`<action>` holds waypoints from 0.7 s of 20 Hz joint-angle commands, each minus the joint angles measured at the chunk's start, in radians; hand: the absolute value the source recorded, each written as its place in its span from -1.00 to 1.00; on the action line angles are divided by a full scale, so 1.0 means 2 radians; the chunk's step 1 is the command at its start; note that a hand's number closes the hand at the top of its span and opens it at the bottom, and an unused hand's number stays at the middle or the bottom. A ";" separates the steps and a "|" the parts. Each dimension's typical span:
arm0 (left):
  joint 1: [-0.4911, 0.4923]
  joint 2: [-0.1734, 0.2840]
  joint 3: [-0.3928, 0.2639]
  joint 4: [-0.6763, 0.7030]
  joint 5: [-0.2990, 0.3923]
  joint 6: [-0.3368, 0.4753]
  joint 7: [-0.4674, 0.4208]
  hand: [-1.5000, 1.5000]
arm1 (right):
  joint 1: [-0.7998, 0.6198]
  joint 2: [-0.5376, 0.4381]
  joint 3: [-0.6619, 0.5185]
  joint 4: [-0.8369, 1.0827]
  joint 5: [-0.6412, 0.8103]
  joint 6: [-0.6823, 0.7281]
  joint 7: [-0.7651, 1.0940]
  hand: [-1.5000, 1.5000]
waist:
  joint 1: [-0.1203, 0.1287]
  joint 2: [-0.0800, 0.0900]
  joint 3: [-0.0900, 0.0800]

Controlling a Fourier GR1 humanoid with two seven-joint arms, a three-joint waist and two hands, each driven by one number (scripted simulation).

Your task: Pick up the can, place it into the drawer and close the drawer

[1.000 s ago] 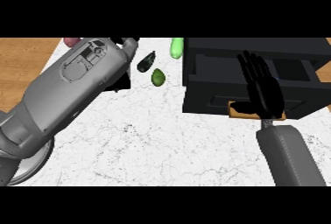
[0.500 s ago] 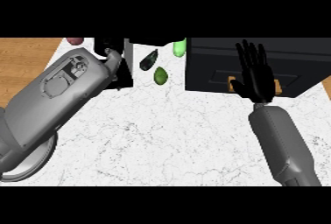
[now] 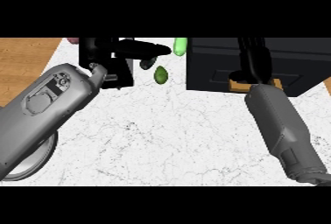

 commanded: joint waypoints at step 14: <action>0.089 0.009 0.007 -0.065 -0.028 -0.002 -0.023 -1.00 | -0.125 -0.009 -0.044 0.132 -0.008 -0.025 -0.001 -1.00 | 0.011 0.014 0.005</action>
